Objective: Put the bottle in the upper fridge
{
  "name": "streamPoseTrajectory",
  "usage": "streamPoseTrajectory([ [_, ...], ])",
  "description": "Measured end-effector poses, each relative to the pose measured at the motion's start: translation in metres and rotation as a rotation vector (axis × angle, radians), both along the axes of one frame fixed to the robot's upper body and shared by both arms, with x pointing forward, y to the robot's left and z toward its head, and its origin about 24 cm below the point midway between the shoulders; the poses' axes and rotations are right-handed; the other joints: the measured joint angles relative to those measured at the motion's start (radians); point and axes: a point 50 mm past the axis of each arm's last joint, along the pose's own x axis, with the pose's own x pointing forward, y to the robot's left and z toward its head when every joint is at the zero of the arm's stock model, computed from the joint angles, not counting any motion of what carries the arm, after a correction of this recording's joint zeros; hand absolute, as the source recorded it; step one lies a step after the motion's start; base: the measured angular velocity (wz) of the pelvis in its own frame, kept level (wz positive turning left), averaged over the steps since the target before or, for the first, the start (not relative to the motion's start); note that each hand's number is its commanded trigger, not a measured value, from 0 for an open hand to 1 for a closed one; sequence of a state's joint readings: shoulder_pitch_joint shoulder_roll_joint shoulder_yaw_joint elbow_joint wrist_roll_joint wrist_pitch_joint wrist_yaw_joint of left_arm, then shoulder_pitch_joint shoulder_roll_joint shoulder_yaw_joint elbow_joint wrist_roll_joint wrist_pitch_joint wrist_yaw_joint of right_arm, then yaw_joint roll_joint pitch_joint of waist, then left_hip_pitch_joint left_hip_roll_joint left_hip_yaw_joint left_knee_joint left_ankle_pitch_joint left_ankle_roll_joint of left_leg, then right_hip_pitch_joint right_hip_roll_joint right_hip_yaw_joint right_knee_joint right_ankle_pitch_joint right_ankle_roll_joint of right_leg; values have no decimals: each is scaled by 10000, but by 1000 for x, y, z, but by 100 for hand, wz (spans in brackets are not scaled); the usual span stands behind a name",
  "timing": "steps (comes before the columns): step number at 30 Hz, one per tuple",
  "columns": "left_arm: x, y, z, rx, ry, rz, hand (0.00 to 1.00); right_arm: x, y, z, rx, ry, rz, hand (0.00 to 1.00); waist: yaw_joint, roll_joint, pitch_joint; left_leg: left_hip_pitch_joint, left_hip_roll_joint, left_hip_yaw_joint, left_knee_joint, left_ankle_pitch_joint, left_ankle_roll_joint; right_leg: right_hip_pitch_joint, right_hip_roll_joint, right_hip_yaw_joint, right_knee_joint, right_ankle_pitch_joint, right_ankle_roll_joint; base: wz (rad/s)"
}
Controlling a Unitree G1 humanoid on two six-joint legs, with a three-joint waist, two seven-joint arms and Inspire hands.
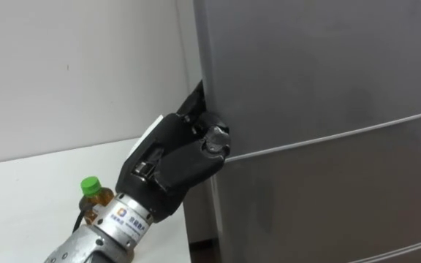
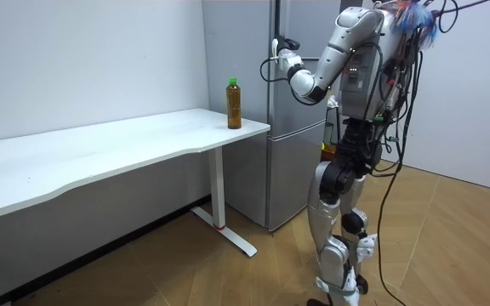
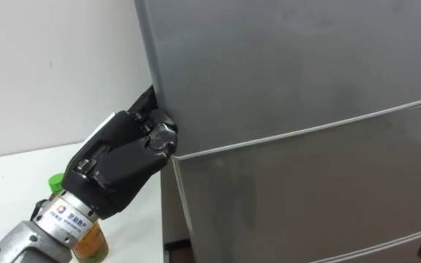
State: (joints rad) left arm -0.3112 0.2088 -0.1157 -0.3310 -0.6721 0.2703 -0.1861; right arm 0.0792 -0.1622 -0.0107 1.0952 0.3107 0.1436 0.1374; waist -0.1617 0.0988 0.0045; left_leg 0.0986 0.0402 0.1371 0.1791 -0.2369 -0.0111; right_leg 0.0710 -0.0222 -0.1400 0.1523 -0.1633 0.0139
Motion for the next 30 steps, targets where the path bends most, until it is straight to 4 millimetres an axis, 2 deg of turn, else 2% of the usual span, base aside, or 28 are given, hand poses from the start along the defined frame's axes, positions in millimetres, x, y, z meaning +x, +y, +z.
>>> streamPoseTrajectory([
  [8,0,-1,0,-7,-37,-60,0,0,0,0,37,-3,81,0,19,-42,21,-2,-5,0,-2,0,0,0,-6,3,-8,-1,2,0],
  [18,-1,-2,0,0,-96,-157,0,1,1,0,15,-73,241,0,20,-60,1,-6,-6,-4,-6,0,0,0,-9,-2,-11,-2,3,0],
  [30,-6,-7,-5,-71,-228,-460,0,0,1,-2,152,14,-53,0,-58,-94,6,-15,-31,-107,9,2,4,157,-44,-185,-121,-7,11,6],
])
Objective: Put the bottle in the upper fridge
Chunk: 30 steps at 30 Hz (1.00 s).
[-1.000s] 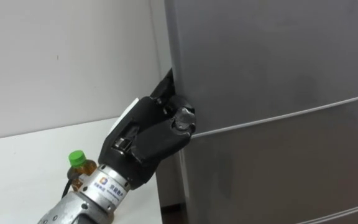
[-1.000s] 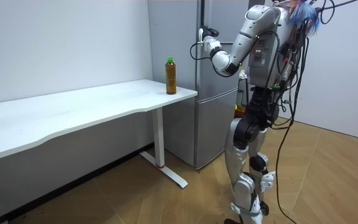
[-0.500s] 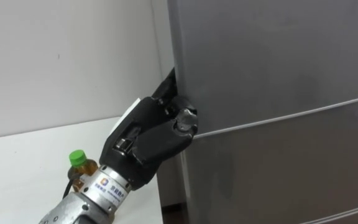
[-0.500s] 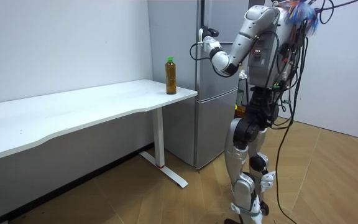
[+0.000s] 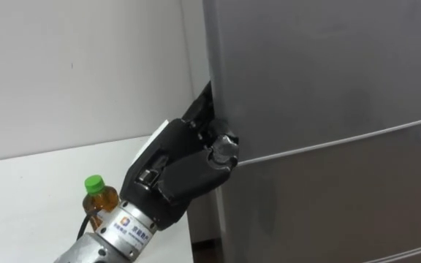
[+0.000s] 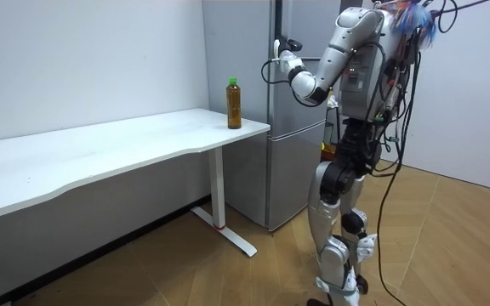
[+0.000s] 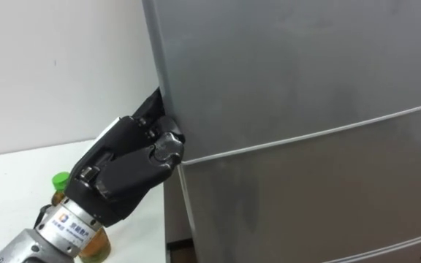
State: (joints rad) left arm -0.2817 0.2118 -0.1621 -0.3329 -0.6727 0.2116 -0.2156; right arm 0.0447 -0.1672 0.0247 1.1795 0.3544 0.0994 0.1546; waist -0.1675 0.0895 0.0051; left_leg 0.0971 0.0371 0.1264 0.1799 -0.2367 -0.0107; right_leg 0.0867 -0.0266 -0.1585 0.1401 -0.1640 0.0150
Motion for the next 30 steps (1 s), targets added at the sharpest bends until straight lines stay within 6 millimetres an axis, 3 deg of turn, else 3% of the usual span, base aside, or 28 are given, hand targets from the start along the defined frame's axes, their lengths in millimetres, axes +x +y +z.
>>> streamPoseTrajectory([
  [30,-8,-11,3,49,-421,-503,0,-1,0,-1,-90,-90,-37,0,-12,-85,2,-251,-7,-189,125,7,12,-21,-36,-318,-41,3,3,3],
])
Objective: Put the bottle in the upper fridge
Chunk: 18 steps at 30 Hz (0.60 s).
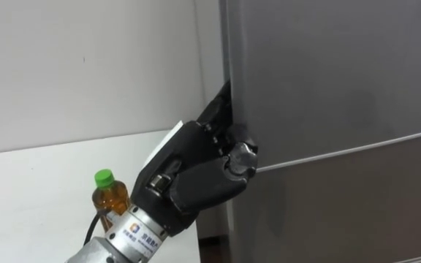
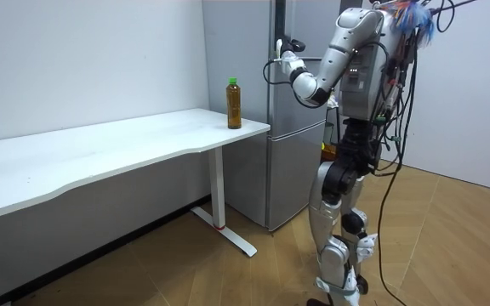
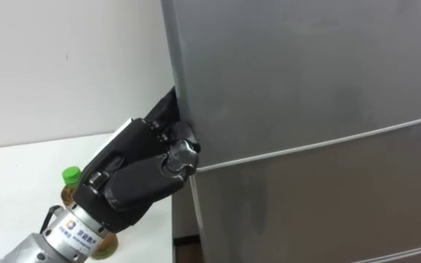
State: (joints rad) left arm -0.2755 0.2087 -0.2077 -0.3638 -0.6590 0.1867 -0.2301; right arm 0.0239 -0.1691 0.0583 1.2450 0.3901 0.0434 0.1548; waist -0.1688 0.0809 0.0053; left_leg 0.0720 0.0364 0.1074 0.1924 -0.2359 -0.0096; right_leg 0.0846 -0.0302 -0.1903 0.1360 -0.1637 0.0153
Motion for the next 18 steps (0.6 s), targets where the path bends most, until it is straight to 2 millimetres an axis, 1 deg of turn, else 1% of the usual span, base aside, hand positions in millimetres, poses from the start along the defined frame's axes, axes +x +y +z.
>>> streamPoseTrajectory([
  [10,-5,-4,5,60,-303,-170,0,1,-7,2,-34,-45,150,0,23,3,-14,-94,-40,14,61,2,3,-98,-46,-25,-1,-2,8,0],
  [18,-6,-4,7,285,-524,-46,0,1,-7,2,-25,-42,271,0,21,7,-25,-96,-39,29,54,2,3,-137,-47,5,30,5,17,0],
])
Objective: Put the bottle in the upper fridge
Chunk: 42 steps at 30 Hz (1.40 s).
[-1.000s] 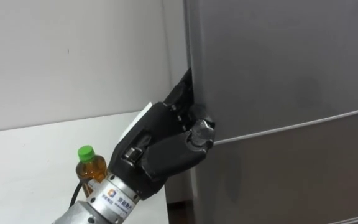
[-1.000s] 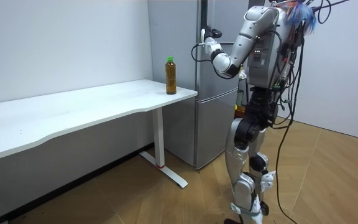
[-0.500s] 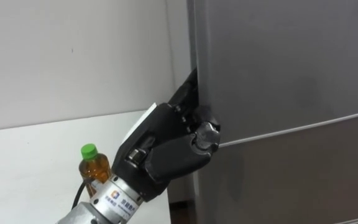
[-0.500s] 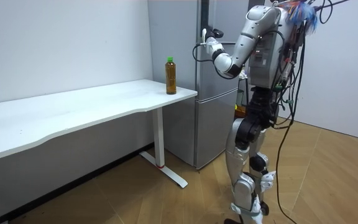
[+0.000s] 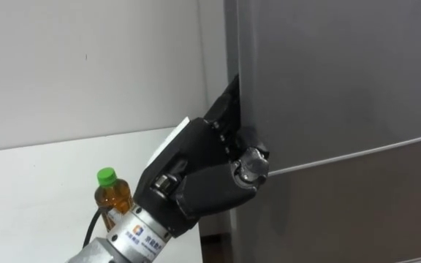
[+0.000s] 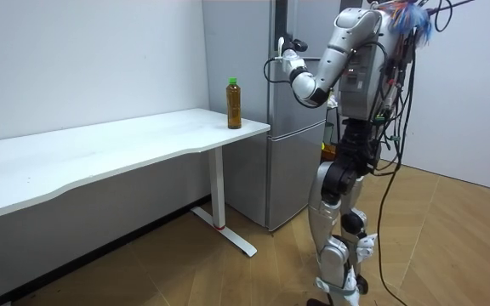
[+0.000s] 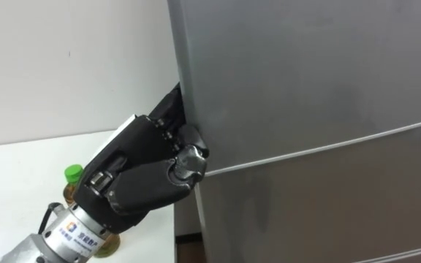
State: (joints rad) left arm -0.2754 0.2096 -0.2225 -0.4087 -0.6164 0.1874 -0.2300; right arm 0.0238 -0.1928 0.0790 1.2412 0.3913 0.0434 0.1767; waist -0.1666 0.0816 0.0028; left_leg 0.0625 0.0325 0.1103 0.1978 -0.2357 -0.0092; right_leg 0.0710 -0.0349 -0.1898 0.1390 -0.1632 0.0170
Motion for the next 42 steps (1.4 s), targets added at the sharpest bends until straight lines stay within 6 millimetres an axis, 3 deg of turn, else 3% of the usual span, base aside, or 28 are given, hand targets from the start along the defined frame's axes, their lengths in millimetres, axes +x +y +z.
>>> streamPoseTrajectory([
  [11,0,-1,-1,91,-19,26,0,-1,-1,0,-16,-4,4,0,-2,10,-3,47,-14,120,-4,21,35,-32,-18,116,10,25,30,-1],
  [23,-2,-5,-3,211,28,-112,0,-2,-1,0,67,-109,-316,0,-31,9,6,184,-93,456,-57,87,156,-21,-175,397,5,200,212,-6],
  [30,-5,-11,-5,283,-17,-531,0,-1,-1,0,43,-107,-218,0,-37,11,9,208,-102,612,-146,77,347,-57,-185,502,12,319,275,-1],
  [42,-15,-15,-12,59,-259,-1486,0,-1,-1,0,80,-159,-256,0,-34,-3,20,236,-91,773,-243,85,384,-35,-180,523,23,394,291,-3],
])
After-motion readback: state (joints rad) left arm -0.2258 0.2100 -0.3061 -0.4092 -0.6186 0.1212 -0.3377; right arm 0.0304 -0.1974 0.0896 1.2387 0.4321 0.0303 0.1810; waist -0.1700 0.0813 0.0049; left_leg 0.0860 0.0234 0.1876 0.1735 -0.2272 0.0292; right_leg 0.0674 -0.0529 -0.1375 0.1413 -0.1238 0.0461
